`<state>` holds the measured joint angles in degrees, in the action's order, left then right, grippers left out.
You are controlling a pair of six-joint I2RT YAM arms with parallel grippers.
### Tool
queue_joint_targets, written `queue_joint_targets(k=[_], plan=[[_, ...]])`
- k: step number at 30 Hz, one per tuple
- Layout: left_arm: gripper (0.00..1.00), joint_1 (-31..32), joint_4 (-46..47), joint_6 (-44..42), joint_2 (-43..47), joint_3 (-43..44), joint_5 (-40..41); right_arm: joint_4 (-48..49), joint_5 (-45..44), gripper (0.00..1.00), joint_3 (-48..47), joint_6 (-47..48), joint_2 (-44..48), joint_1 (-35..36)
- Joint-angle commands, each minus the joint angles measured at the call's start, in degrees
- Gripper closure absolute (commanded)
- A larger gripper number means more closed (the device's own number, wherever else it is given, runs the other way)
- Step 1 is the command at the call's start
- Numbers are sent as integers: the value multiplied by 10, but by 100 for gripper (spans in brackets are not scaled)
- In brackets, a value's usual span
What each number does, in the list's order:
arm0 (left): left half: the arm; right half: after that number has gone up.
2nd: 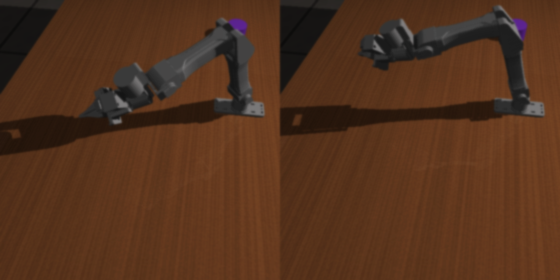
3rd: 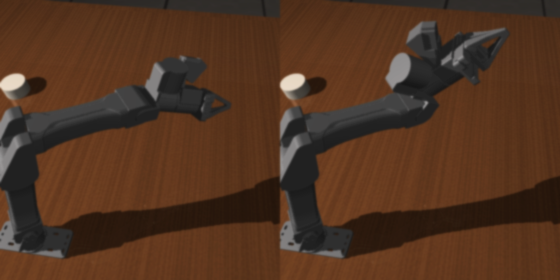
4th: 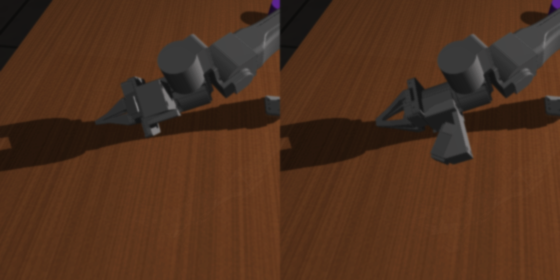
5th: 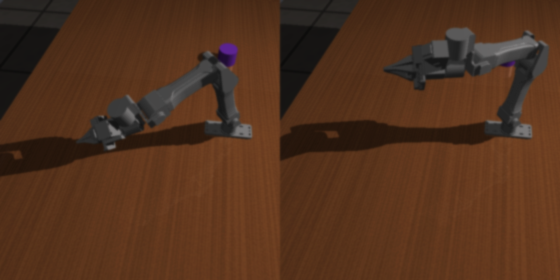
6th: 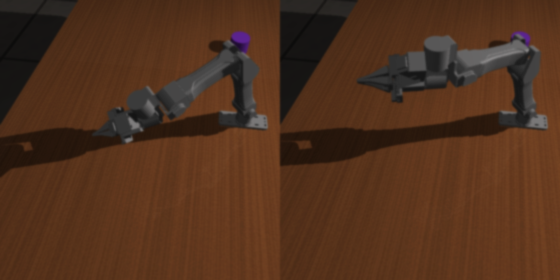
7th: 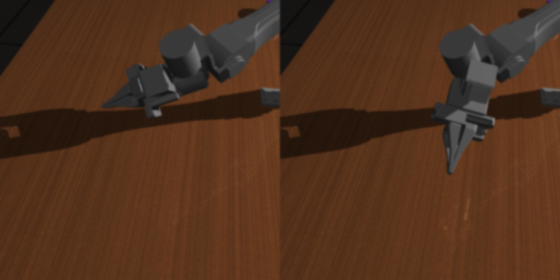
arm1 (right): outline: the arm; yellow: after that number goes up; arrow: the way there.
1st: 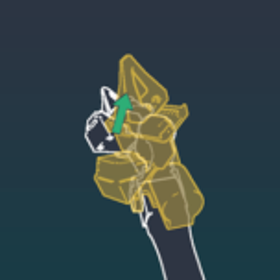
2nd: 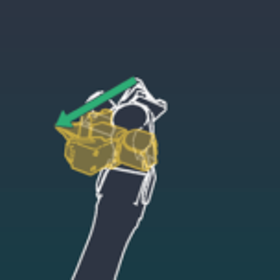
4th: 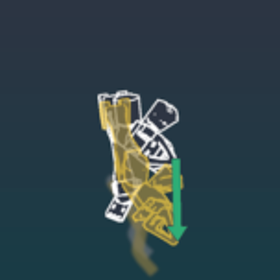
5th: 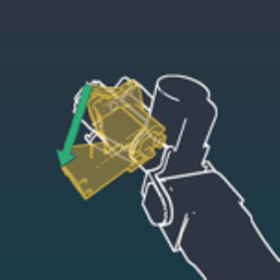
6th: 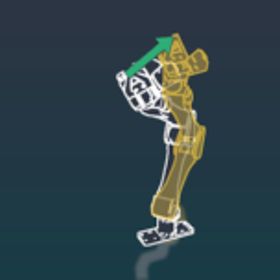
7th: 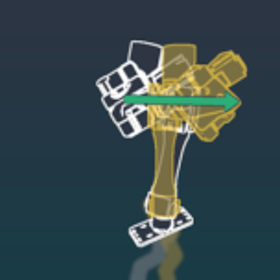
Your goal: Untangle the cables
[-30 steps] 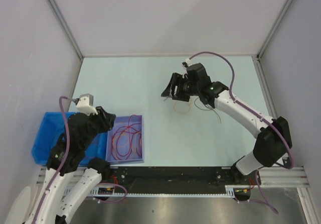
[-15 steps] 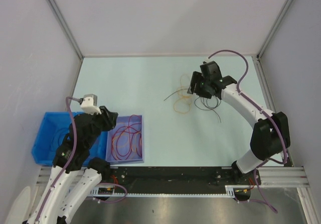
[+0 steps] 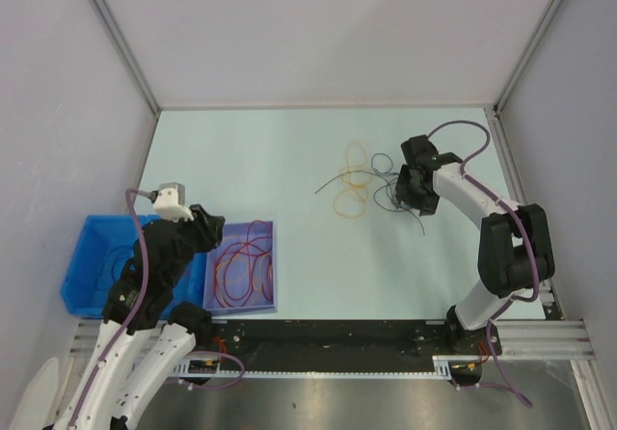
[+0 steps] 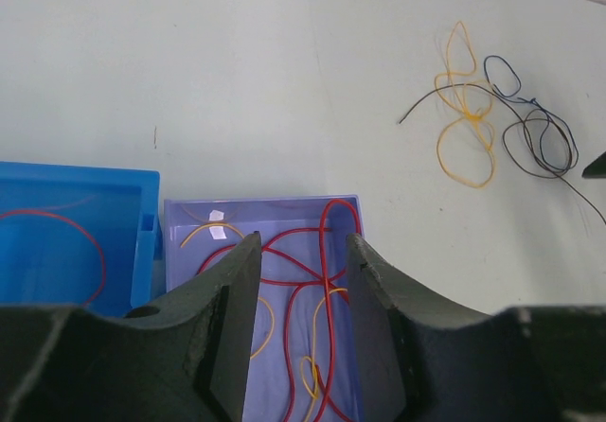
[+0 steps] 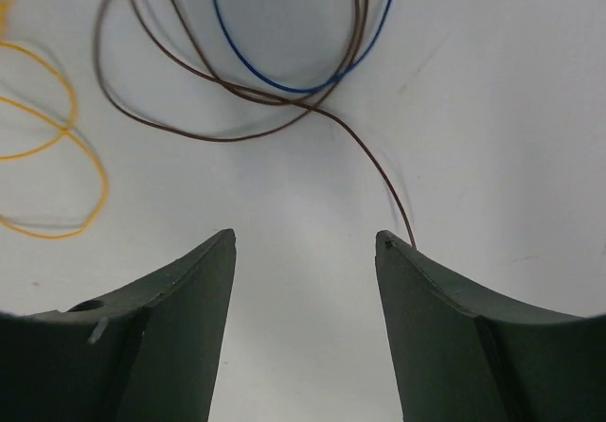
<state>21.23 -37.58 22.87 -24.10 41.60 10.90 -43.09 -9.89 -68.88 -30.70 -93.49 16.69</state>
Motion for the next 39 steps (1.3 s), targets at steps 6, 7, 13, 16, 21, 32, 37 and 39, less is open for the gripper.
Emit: queue_joint_targets(k=[6, 7, 13, 16, 21, 32, 37, 39], plan=[[53, -4, 19, -5, 12, -6, 13, 19, 5, 40, 77, -5, -13, -34], [53, -4, 19, -5, 12, -6, 13, 20, 7, 40, 81, -3, -17, -35], [53, -4, 20, -5, 11, -6, 13, 44, 20, 50, 106, 3, -20, -39], [53, -4, 19, -5, 10, -6, 15, 56, 28, 60, 108, 5, -25, -39], [53, -4, 18, -4, 9, -6, 18, 80, 63, 79, 106, 17, -13, -39], [54, -3, 20, -5, 6, -6, 17, 100, 138, 100, -11, 55, 93, 33], [54, -3, 18, -4, 7, -6, 19, 108, 73, 100, -179, 120, 153, 175], [54, -4, 18, -4, 7, -6, 20, 115, 34, 100, -274, 157, 159, 219]])
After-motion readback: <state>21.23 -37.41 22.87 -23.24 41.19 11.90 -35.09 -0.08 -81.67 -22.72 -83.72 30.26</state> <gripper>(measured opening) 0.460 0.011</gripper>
